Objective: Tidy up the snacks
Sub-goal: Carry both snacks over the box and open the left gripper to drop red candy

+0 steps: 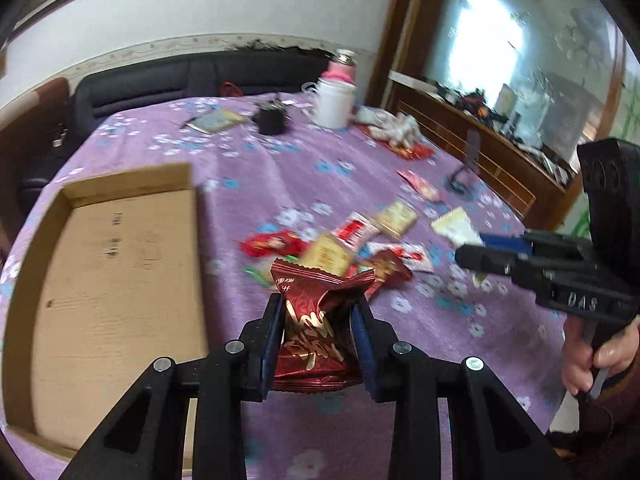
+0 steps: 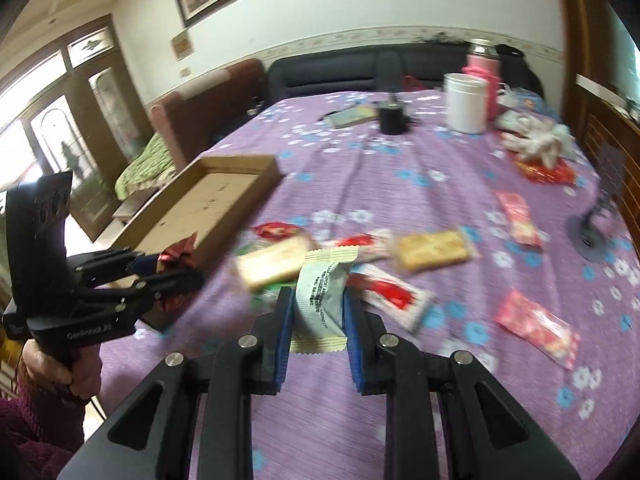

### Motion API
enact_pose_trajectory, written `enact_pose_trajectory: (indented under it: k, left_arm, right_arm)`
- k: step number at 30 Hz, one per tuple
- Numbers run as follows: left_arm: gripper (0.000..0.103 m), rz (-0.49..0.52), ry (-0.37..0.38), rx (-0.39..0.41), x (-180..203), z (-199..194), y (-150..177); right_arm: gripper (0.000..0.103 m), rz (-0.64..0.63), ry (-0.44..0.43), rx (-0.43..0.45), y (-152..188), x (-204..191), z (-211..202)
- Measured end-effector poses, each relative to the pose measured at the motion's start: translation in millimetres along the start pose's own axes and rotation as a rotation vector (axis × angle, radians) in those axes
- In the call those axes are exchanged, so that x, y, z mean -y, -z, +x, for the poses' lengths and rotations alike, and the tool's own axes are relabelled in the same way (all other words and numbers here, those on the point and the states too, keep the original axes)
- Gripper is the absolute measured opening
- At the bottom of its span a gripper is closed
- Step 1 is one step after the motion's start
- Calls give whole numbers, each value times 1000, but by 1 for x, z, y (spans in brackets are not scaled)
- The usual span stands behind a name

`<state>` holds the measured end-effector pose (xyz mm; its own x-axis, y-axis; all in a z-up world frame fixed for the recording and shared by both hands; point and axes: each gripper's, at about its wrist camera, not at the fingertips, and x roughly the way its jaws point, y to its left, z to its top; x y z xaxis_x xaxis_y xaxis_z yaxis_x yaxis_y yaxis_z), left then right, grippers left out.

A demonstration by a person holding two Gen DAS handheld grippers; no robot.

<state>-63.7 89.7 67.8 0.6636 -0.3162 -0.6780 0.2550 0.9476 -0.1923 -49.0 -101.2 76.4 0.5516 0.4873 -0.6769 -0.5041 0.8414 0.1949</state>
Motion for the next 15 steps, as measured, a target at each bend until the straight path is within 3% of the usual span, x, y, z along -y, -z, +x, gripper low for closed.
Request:
enact_pose_trajectory:
  k: [7, 15]
  left_arm:
    - [35, -75, -73, 49, -38, -18, -2]
    - [35, -141, -172, 80, -78, -31, 5]
  right_arm:
    - [23, -109, -53, -22, -17, -53, 25]
    - [24, -128, -142, -78, -31, -93, 59]
